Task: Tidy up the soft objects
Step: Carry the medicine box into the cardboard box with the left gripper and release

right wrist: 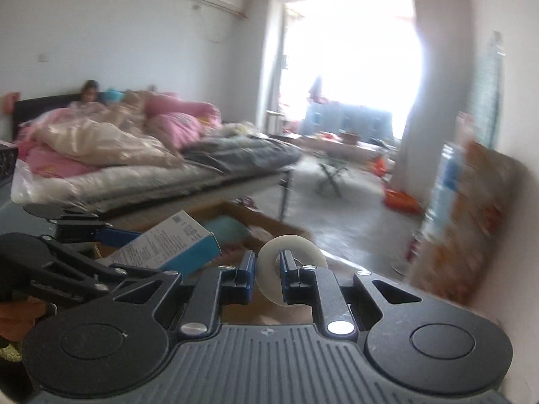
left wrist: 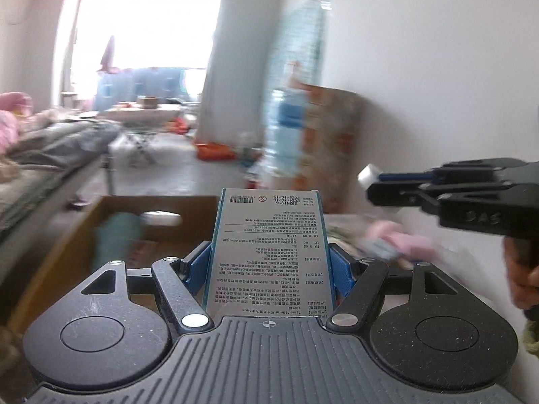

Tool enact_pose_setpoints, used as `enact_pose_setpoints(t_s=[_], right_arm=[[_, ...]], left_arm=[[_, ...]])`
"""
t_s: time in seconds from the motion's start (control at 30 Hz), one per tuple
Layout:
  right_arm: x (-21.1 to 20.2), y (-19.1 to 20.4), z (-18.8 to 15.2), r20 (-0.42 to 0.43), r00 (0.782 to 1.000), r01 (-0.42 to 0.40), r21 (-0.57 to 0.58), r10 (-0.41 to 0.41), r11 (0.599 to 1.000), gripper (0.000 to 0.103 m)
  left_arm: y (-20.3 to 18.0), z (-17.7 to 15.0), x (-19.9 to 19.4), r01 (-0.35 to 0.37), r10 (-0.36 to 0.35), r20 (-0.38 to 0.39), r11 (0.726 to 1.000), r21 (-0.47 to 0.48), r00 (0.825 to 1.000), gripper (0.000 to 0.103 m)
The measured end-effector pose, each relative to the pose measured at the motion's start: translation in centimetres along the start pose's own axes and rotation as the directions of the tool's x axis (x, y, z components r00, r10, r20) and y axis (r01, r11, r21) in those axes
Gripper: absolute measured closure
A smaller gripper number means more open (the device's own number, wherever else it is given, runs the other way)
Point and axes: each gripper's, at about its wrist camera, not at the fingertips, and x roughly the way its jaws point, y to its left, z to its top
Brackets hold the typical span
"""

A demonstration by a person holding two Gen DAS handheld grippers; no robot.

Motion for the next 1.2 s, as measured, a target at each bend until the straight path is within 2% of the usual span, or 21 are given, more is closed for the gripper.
enact_pose_setpoints(t_s=[0.13,0.3,0.43,0.57,0.67,0.87,0.93,1.07,1.17,1.2], right_arm=[[6.4,0.7,4.3,-0.024,0.995,-0.096,0.008,0.096,0.995,0.086],[16.4,1.5,7.5,-0.122,0.982,-0.144,0.023,0.146,0.989,0.086],[24.3,1.1,8.2,-0.232,0.959,-0.147,0.085,0.163,0.986,0.086],[30.9,-0.3,7.0,-0.341,0.921,-0.135,0.170,0.187,0.976,0.086],[34.0,-0.9,5.7,-0.407,0.894,-0.115,0.196,0.188,0.974,0.086],[39.0,-1.6,3.7,-0.512,0.841,-0.080,0.203,0.176,0.976,0.086],[40.5,-2.0,3.1,-0.550,0.818,-0.066,0.206,0.171,0.976,0.086],[42.4,-2.3,1.7,-0.594,0.787,-0.051,0.202,0.164,0.978,0.086],[43.1,-2.3,1.1,-0.609,0.778,-0.041,0.199,0.156,0.979,0.086],[43.4,-2.4,1.0,-0.611,0.776,-0.037,0.199,0.153,0.979,0.086]], left_arm=[[5.1,2.2,4.1,-0.116,0.115,-0.051,0.993,-0.018,0.992,0.032],[10.6,3.2,12.3,-0.161,0.146,-0.212,0.986,-0.052,0.966,0.032],[13.8,3.1,18.2,-0.193,0.160,-0.341,0.979,-0.065,0.926,0.032],[16.1,2.7,22.5,-0.220,0.175,-0.420,0.973,-0.062,0.890,0.032],[17.0,1.8,25.0,-0.220,0.176,-0.473,0.975,-0.039,0.863,0.032],[17.9,-0.4,28.0,-0.221,0.148,-0.571,0.973,-0.060,0.807,0.032],[18.4,-1.1,29.2,-0.228,0.139,-0.608,0.971,-0.071,0.782,0.032],[18.7,-1.8,29.9,-0.227,0.132,-0.612,0.970,-0.081,0.780,0.032],[18.9,-1.9,30.3,-0.231,0.114,-0.624,0.967,-0.109,0.773,0.032],[18.9,-1.9,30.3,-0.233,0.117,-0.616,0.966,-0.111,0.779,0.032]])
